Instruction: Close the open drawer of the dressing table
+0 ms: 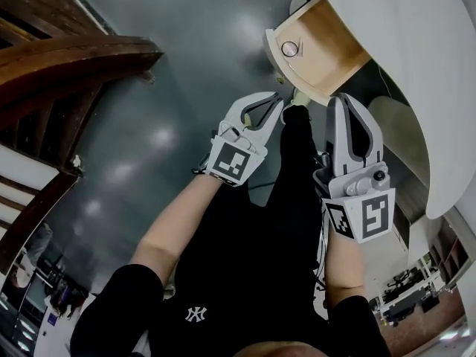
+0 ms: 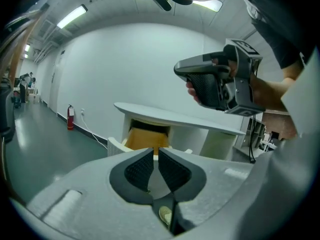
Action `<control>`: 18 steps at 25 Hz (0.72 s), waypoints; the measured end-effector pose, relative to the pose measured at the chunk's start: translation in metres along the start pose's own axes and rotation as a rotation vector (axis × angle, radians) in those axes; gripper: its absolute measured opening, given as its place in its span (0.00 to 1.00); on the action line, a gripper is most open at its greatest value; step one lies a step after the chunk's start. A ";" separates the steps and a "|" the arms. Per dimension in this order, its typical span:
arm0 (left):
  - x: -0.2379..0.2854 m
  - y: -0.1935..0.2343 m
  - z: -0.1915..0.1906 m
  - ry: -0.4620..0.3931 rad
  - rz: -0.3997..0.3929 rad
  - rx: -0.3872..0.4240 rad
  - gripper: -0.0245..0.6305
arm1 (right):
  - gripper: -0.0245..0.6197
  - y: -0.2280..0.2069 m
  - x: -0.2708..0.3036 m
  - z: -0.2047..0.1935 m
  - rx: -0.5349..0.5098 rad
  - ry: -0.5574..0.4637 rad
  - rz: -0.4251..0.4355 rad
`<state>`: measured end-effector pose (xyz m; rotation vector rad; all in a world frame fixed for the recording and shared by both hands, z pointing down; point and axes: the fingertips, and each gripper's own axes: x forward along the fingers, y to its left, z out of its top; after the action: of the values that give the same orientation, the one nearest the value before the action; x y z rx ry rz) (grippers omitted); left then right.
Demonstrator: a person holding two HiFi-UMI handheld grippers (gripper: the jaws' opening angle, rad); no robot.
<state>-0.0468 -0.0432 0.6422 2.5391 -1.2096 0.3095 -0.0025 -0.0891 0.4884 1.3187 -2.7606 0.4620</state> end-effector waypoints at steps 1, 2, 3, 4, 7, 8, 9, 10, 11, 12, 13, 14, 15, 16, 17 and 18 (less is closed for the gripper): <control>0.005 0.001 -0.012 0.008 -0.001 -0.001 0.06 | 0.06 -0.004 0.003 -0.009 0.006 0.006 0.003; 0.010 0.003 -0.025 0.016 -0.001 -0.001 0.06 | 0.06 -0.008 0.005 -0.018 0.011 0.013 0.008; 0.014 0.005 -0.037 0.024 0.001 -0.002 0.07 | 0.06 -0.011 0.007 -0.027 0.016 0.021 0.014; 0.019 0.006 -0.050 0.032 0.004 -0.003 0.09 | 0.06 -0.014 0.008 -0.036 0.020 0.028 0.019; 0.033 0.013 -0.081 0.052 0.012 0.000 0.14 | 0.06 -0.024 0.011 -0.057 0.034 0.041 0.024; 0.037 0.015 -0.089 0.056 0.015 0.003 0.14 | 0.06 -0.027 0.011 -0.063 0.039 0.043 0.024; 0.041 0.017 -0.096 0.061 0.018 0.006 0.16 | 0.06 -0.029 0.011 -0.068 0.043 0.045 0.023; 0.045 0.018 -0.103 0.065 0.021 0.011 0.18 | 0.06 -0.032 0.011 -0.072 0.047 0.045 0.023; 0.049 0.020 -0.109 0.070 0.024 0.020 0.19 | 0.06 -0.033 0.011 -0.075 0.049 0.045 0.023; 0.053 0.020 -0.114 0.076 0.026 0.030 0.20 | 0.06 -0.035 0.011 -0.078 0.052 0.044 0.024; 0.057 0.021 -0.119 0.081 0.029 0.039 0.21 | 0.06 -0.037 0.011 -0.081 0.054 0.043 0.024; 0.060 0.021 -0.124 0.085 0.032 0.045 0.22 | 0.06 -0.039 0.011 -0.084 0.056 0.043 0.022; 0.063 0.022 -0.127 0.088 0.035 0.047 0.22 | 0.06 -0.042 0.010 -0.086 0.059 0.042 0.020; 0.066 0.022 -0.130 0.092 0.039 0.049 0.22 | 0.06 -0.044 0.010 -0.089 0.062 0.042 0.017; 0.069 0.023 -0.133 0.095 0.043 0.051 0.22 | 0.06 -0.046 0.009 -0.091 0.065 0.042 0.015; 0.072 0.024 -0.136 0.099 0.045 0.053 0.22 | 0.06 -0.048 0.009 -0.093 0.068 0.042 0.012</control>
<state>-0.0294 -0.0590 0.7956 2.5108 -1.2381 0.4786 0.0207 -0.0976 0.5899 1.2917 -2.7428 0.5832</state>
